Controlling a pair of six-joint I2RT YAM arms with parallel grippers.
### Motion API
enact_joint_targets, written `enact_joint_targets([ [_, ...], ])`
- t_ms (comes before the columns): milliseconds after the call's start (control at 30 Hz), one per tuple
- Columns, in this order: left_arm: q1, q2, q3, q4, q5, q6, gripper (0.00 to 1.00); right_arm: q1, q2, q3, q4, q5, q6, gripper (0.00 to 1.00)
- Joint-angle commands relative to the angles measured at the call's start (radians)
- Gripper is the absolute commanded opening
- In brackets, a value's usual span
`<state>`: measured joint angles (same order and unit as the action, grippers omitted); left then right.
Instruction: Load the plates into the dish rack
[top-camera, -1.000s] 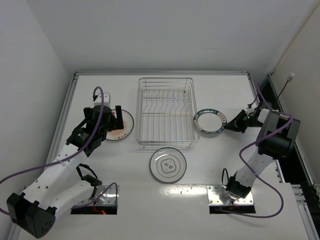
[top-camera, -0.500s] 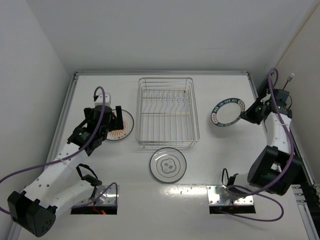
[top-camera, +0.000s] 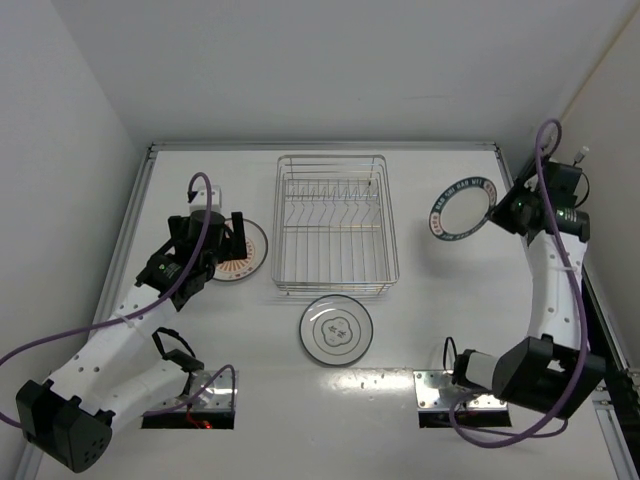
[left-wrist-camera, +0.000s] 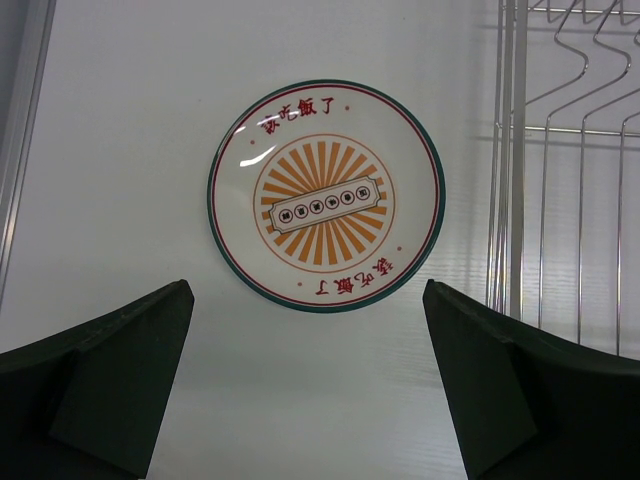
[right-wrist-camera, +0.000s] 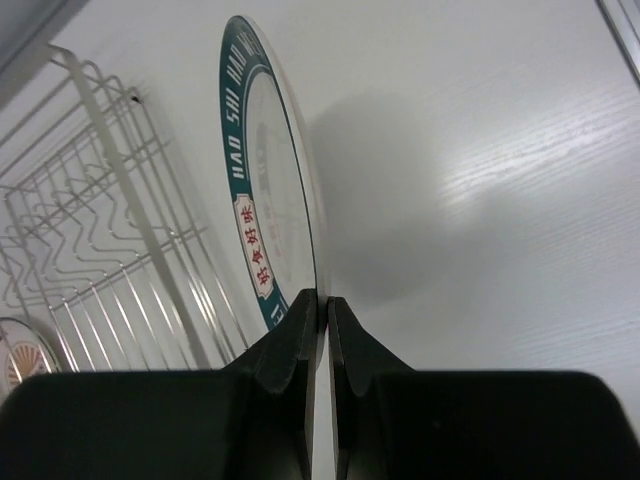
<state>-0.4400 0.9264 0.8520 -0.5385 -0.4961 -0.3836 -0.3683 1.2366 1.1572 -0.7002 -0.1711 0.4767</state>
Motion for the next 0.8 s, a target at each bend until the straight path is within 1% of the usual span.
enact_joint_targets([
  [0,-0.006,-0.003,0.035,0.008,-0.013,-0.012,1.00,0.057,-0.048,0.148,0.034,0.033,0.043,0.00],
  [133,-0.006,-0.003,0.035,0.008,-0.013,-0.012,1.00,0.140,-0.006,0.254,0.011,0.080,0.043,0.00],
  [267,-0.006,-0.003,0.035,0.008,-0.013,-0.012,1.00,0.257,0.061,0.341,0.011,0.143,0.043,0.00],
  [467,-0.006,-0.003,0.035,0.008,-0.013,-0.012,1.00,0.400,0.165,0.415,0.011,0.255,0.025,0.00],
  [500,-0.006,-0.003,0.035,0.008,-0.013,-0.012,1.00,0.440,0.196,0.426,0.011,0.292,0.016,0.00],
  [633,-0.006,-0.003,0.035,0.008,-0.022,-0.012,1.00,0.523,0.260,0.469,0.002,0.380,-0.006,0.00],
  [767,-0.006,-0.003,0.035,0.008,-0.022,-0.012,1.00,0.586,0.311,0.478,-0.007,0.470,-0.016,0.00],
])
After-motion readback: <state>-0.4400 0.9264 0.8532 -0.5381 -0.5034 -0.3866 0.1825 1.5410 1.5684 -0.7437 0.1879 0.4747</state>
